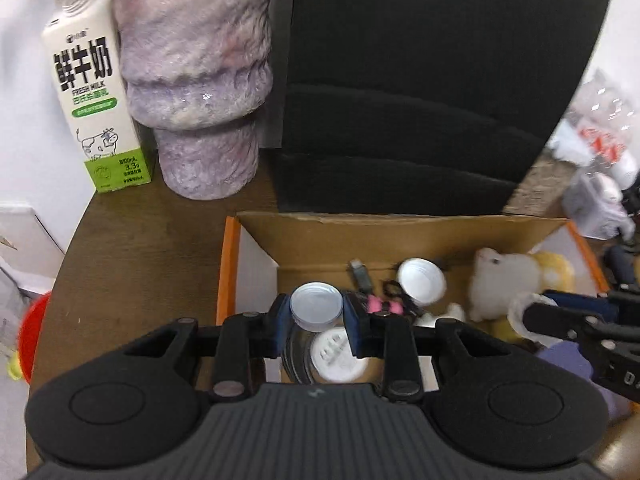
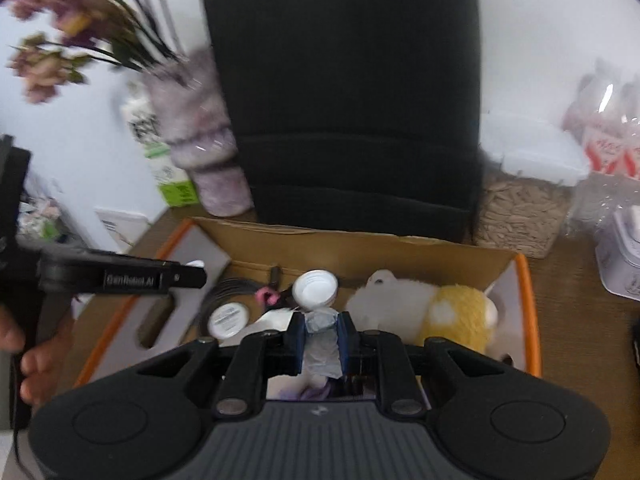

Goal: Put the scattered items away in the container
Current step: 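Carry the tissue and cap into the box and open both grippers, then withdraw both open grippers from the box toward the table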

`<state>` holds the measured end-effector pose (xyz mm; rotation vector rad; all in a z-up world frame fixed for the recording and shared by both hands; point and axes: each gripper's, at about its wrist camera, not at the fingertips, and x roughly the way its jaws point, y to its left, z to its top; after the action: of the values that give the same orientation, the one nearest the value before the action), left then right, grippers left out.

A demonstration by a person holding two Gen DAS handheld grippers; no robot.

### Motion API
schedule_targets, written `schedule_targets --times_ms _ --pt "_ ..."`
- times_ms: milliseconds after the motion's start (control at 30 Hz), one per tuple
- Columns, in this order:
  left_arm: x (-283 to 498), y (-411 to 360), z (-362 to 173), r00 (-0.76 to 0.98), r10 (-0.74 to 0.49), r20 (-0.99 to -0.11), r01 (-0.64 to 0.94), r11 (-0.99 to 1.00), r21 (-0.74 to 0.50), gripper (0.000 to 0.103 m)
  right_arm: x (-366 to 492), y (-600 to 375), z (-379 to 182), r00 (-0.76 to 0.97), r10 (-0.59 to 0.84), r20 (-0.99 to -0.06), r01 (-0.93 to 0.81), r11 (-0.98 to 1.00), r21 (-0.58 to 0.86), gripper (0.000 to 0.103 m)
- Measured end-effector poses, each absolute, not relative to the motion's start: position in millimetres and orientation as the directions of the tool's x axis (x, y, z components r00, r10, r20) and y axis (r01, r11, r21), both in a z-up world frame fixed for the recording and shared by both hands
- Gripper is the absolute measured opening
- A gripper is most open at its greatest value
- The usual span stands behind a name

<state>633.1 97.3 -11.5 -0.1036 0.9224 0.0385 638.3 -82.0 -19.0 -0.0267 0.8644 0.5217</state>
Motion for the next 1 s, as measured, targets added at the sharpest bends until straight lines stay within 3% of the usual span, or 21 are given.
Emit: schedule_targets --times_ms 200,300,367,467,633,700,833,1000 --pt "646 106 -20 0.608 -0.002 -0.794 -0.114 0.989 -0.090 0.035 675 -52 -47 0.527 0.366 -0.767 -0.412 0.899 0.146 0.021" --pt "646 105 -21 0.607 -0.003 -0.795 -0.114 0.989 -0.092 0.039 685 -39 -60 0.521 0.345 -0.781 -0.413 0.902 0.123 0.037" --pt "643 103 -17 0.610 -0.005 -0.792 -0.110 0.990 -0.092 0.040 685 -40 -57 0.543 0.340 -0.768 -0.395 0.910 0.123 0.038" --pt "633 104 -6 0.620 -0.008 -0.785 -0.109 0.989 -0.096 0.042 676 -43 -44 0.571 0.351 -0.742 -0.388 0.912 0.133 0.049" --pt "600 104 14 0.625 0.003 -0.781 -0.129 0.987 -0.099 0.054 648 -55 -18 0.593 0.339 -0.730 -0.399 0.911 0.099 0.056" --pt "581 101 20 0.626 0.014 -0.780 -0.135 0.987 -0.091 0.064 633 -63 -9 0.596 0.346 -0.725 -0.407 0.908 0.099 0.060" --pt "532 88 26 0.647 0.088 -0.757 -0.135 0.991 0.000 0.067 598 -85 0 0.595 0.343 -0.727 -0.409 0.908 0.093 0.070" --pt "464 78 35 0.685 0.120 -0.718 -0.133 0.990 0.039 0.075 544 -110 -7 0.591 0.332 -0.735 -0.407 0.910 0.083 0.071"
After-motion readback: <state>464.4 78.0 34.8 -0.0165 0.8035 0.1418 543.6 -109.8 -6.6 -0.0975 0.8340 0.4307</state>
